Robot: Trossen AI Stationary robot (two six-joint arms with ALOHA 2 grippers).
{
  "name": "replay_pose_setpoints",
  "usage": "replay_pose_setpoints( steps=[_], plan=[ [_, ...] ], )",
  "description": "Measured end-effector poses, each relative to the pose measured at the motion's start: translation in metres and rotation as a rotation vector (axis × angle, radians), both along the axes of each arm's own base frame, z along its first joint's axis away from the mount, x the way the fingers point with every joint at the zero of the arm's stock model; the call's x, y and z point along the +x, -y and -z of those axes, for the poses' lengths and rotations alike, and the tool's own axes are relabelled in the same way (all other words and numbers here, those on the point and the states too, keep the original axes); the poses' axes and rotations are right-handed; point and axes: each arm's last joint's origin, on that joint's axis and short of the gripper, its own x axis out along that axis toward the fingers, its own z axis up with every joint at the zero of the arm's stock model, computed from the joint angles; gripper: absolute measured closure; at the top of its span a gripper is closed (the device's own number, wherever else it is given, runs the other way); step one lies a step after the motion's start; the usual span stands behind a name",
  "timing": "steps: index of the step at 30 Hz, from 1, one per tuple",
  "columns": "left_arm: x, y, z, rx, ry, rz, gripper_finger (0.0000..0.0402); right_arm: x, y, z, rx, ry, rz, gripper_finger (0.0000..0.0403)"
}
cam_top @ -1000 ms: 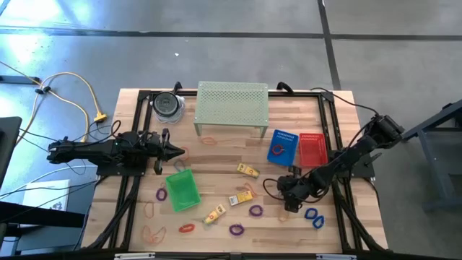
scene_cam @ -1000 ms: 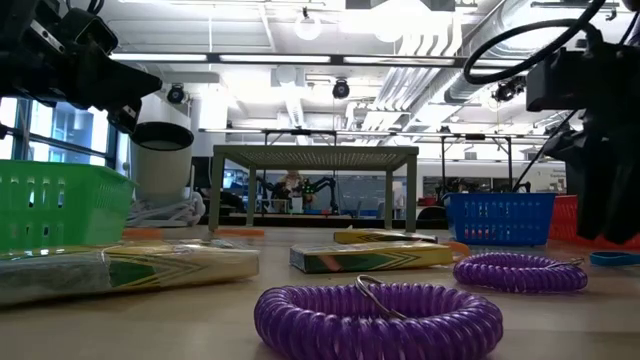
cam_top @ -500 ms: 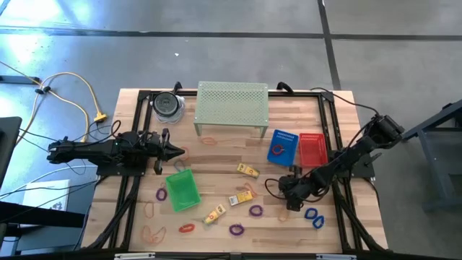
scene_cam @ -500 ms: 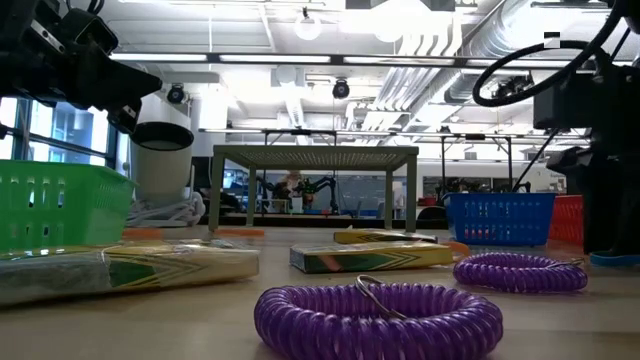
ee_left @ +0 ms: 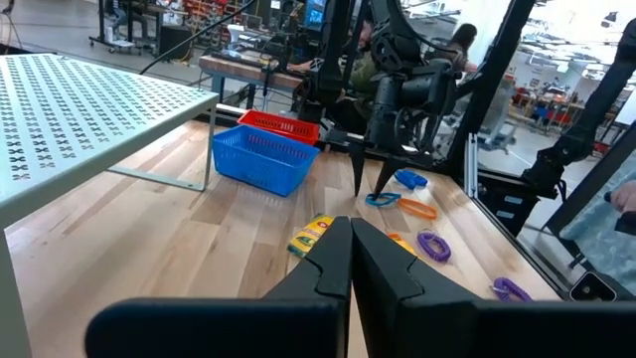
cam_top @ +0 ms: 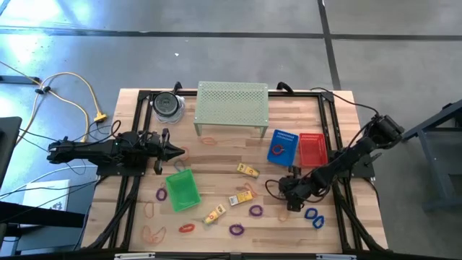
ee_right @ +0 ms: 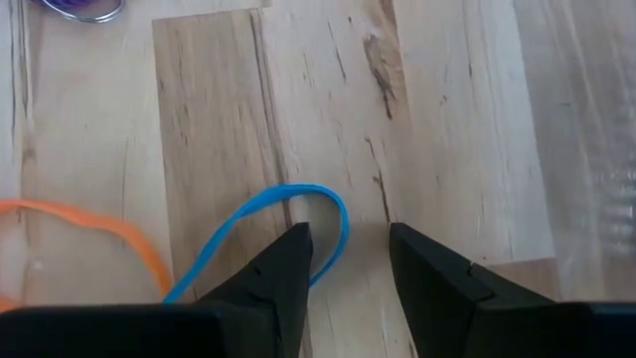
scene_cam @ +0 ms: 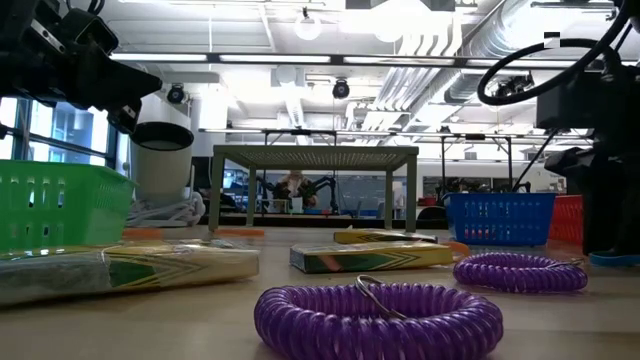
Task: Pick & Place Office Desk Supplies
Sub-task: Put the blue rubber band into the red bin
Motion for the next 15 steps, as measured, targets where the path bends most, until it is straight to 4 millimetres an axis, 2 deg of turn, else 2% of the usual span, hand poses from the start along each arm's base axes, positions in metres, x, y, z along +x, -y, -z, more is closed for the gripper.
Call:
replay_pose_setpoints(
  steps=[8,11,15],
  plan=[
    [0.0,0.0,0.0,-0.001,0.0,0.0,0.0401,0.0022,-0.0013,0.0076,-0.025,-0.015,0.0,0.0282],
    [0.0,0.0,0.0,-0.002,0.0,0.0,0.0401,0.002,-0.0012,0.0074,-0.019,-0.016,-0.007,0.031],
    [0.0,0.0,0.0,-0.003,0.0,0.0,0.0401,0.002,-0.0015,0.0075,-0.017,-0.02,-0.025,0.0367]
  ],
)
